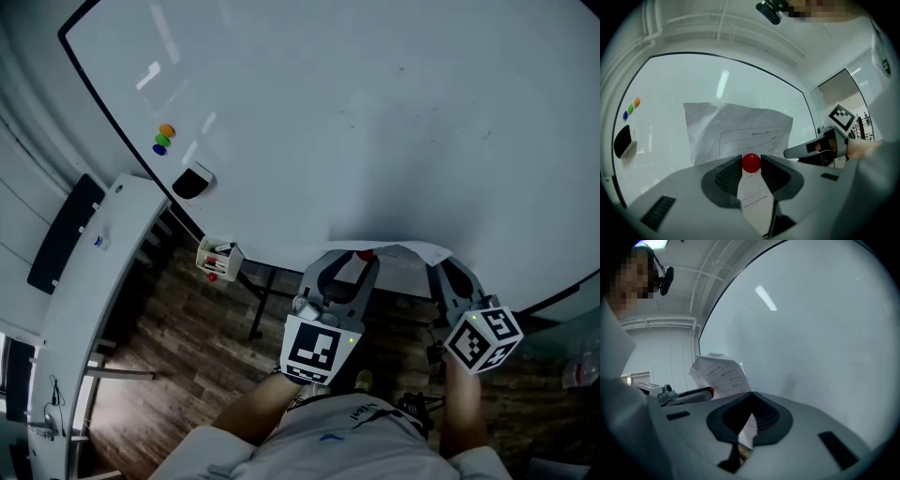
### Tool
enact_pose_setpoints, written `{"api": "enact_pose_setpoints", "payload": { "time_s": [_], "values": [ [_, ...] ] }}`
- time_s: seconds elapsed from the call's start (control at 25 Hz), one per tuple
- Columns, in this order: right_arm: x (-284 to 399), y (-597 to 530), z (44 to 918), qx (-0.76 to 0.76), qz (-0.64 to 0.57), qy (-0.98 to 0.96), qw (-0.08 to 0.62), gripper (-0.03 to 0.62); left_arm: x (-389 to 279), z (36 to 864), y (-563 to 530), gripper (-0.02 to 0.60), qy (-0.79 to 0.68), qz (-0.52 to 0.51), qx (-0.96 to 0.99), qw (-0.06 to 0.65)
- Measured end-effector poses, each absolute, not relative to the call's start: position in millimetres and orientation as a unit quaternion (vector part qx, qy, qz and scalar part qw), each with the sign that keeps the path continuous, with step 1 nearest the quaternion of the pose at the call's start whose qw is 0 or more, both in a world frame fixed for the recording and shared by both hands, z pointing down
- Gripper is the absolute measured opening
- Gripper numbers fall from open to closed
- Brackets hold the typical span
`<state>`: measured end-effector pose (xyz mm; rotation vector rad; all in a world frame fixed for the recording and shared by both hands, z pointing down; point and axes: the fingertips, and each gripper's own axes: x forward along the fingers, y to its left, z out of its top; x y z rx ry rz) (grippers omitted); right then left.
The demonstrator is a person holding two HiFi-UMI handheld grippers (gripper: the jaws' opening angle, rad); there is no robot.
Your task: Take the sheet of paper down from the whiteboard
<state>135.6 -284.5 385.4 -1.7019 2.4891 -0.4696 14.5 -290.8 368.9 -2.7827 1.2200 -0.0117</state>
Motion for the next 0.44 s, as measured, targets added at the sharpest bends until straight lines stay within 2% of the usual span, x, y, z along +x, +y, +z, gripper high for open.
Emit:
{"api": "enact_pose_setpoints", "payload": {
  "time_s": [0.44],
  "values": [
    [135.1,-281.8,379.5,-0.552,-0.155,0.818,0.045,0.014,15.6,361.1,-290.3,0.133,0.404,-0.002,-0.913,0.058]
  ]
}}
